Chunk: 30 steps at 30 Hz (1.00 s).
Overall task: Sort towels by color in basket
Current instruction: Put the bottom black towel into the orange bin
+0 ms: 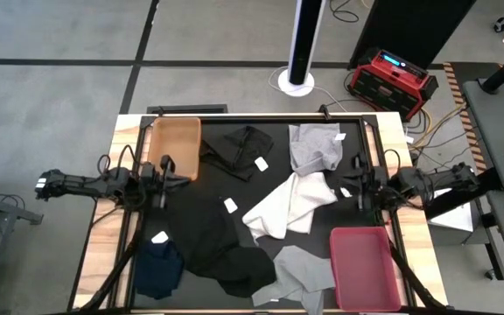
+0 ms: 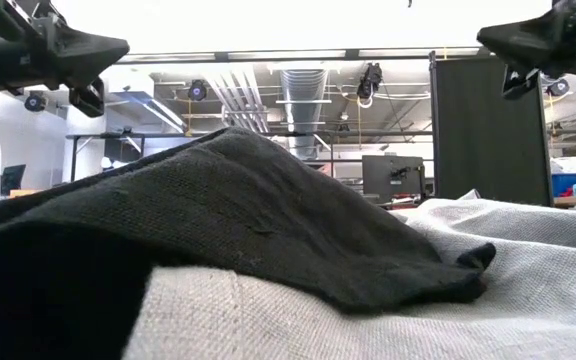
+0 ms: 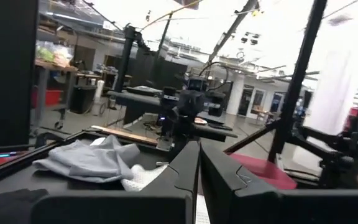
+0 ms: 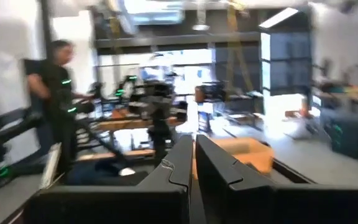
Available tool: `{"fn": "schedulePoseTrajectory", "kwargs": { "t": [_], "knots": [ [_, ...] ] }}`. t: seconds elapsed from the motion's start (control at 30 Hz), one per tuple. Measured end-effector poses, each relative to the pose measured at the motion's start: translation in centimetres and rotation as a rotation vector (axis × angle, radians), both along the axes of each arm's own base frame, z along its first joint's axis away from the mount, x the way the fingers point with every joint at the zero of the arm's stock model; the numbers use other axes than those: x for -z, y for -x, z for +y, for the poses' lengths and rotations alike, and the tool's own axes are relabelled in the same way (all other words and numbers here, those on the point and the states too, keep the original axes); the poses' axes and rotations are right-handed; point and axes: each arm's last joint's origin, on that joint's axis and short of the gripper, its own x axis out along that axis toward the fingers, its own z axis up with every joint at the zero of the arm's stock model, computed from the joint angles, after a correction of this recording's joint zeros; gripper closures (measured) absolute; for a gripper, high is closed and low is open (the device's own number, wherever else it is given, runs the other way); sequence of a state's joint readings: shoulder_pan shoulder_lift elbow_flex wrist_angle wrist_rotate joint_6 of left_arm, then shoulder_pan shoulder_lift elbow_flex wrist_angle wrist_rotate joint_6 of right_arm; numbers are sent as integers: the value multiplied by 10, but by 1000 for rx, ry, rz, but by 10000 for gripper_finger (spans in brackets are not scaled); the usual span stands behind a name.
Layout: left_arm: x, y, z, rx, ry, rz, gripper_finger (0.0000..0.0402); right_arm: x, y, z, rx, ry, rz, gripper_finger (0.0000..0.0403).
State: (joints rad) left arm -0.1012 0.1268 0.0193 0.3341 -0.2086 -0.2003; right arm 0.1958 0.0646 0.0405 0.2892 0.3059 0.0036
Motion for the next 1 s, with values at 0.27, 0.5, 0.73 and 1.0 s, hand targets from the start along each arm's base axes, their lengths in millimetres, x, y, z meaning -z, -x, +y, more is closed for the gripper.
{"fn": "schedulePoseTrajectory", "kwargs": {
  "t": [0.27,0.5,0.73,1.0],
  "knots": [
    [0,1,5,-183,36,4,402,-28,-5,-4,147,-125,48,390],
    [1,0,6,-183,107,-5,402,-52,-8,-7,319,-214,215,390],
    [4,-7,2,-83,231,11,402,-75,-8,-8,322,-250,263,390],
    [0,-21,-13,43,329,9,402,-71,-12,-6,316,-298,306,390]
  ]
}}
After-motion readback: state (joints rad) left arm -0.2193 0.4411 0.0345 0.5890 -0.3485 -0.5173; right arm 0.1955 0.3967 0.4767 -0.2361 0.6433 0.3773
